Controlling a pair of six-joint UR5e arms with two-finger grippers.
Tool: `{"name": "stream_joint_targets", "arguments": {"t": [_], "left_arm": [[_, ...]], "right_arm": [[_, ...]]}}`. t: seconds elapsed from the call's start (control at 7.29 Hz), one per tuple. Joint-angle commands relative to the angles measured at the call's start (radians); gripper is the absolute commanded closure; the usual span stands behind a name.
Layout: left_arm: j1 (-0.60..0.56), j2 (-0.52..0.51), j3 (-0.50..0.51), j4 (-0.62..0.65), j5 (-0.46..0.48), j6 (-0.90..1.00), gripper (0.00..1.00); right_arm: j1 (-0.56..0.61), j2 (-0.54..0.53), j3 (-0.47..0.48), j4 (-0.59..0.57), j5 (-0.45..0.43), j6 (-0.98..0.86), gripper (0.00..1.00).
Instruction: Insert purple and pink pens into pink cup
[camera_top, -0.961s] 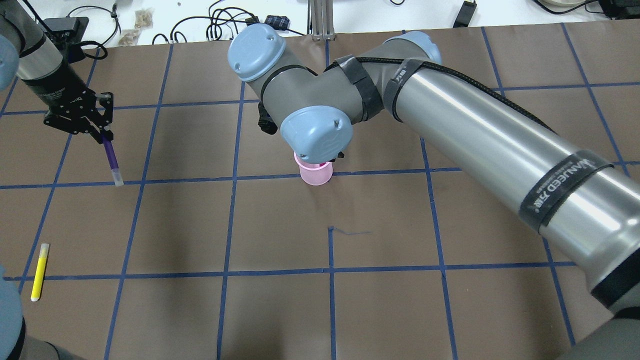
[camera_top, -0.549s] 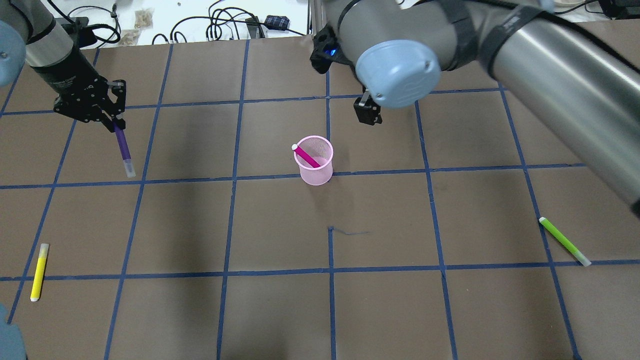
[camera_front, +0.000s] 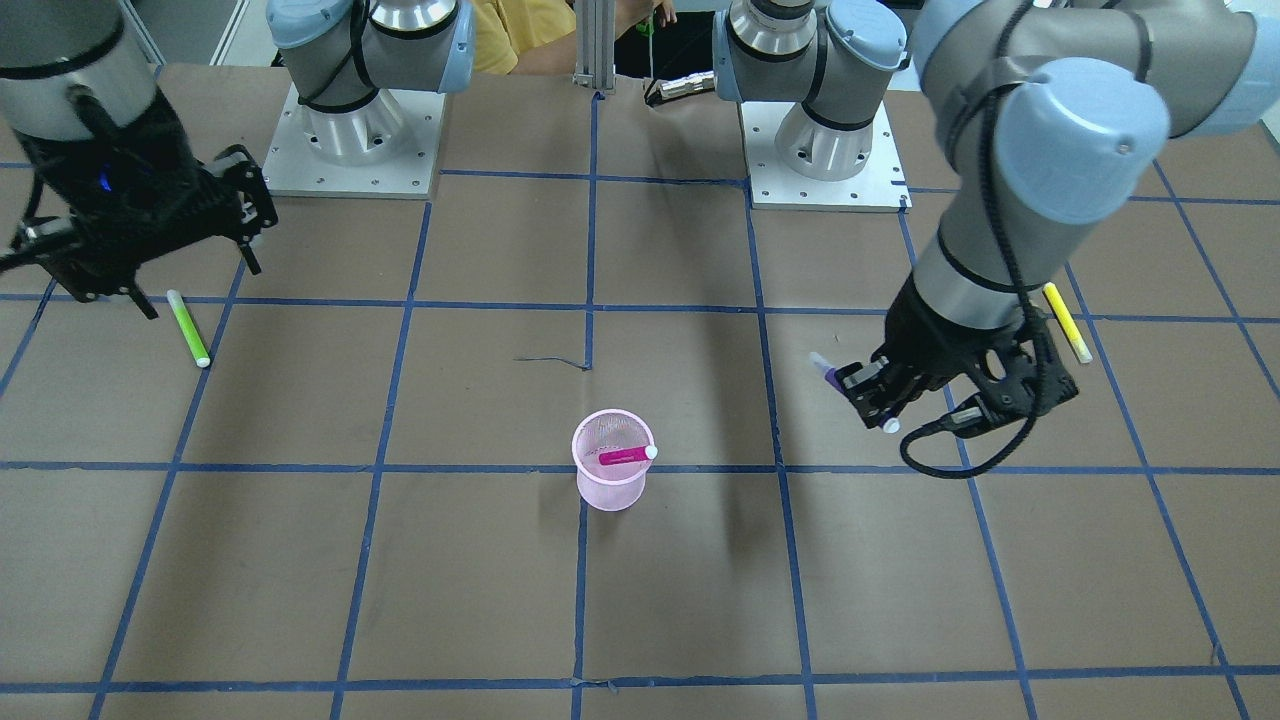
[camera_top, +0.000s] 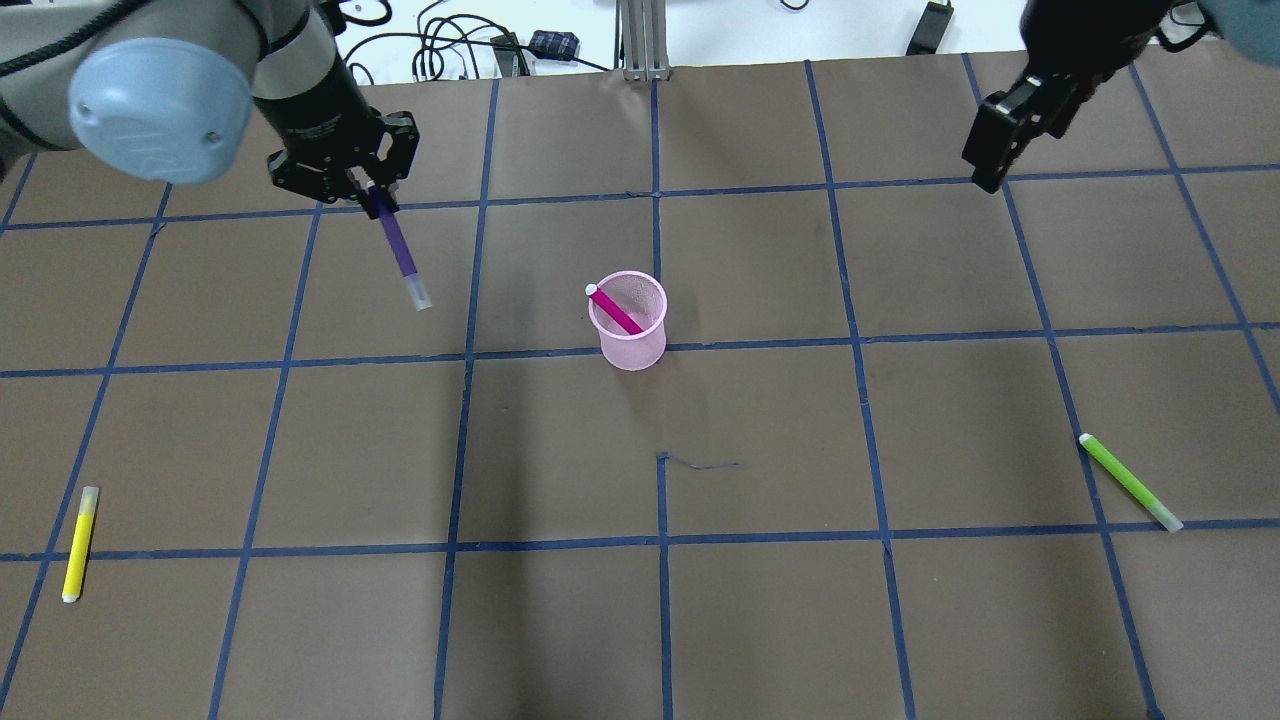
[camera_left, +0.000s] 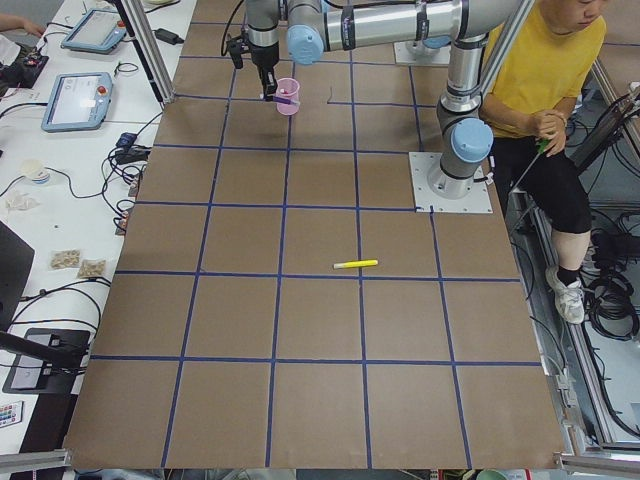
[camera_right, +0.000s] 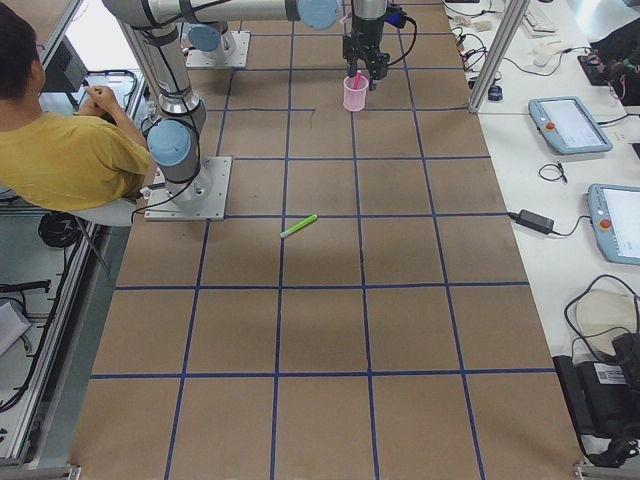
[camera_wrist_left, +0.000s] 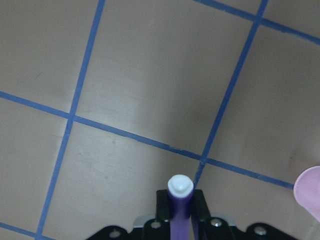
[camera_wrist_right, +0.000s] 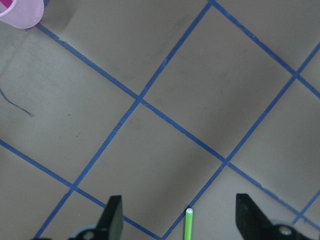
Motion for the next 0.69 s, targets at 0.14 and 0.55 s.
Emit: {"name": "stream_joint_targets", "arguments": {"t": [0.14, 0.55], "left_arm": [[-0.178, -0.076, -0.017, 0.305, 0.009, -0.068, 1.0], [-0.299, -0.104, -0.081, 0.443, 0.106, -0.154, 1.0]], "right_arm": [[-0.035, -0.045, 0.021, 0.064, 0.015, 0.185, 0.14], [0.038, -0.048, 0.022, 0.04, 0.107, 0.648, 0.0]]}}
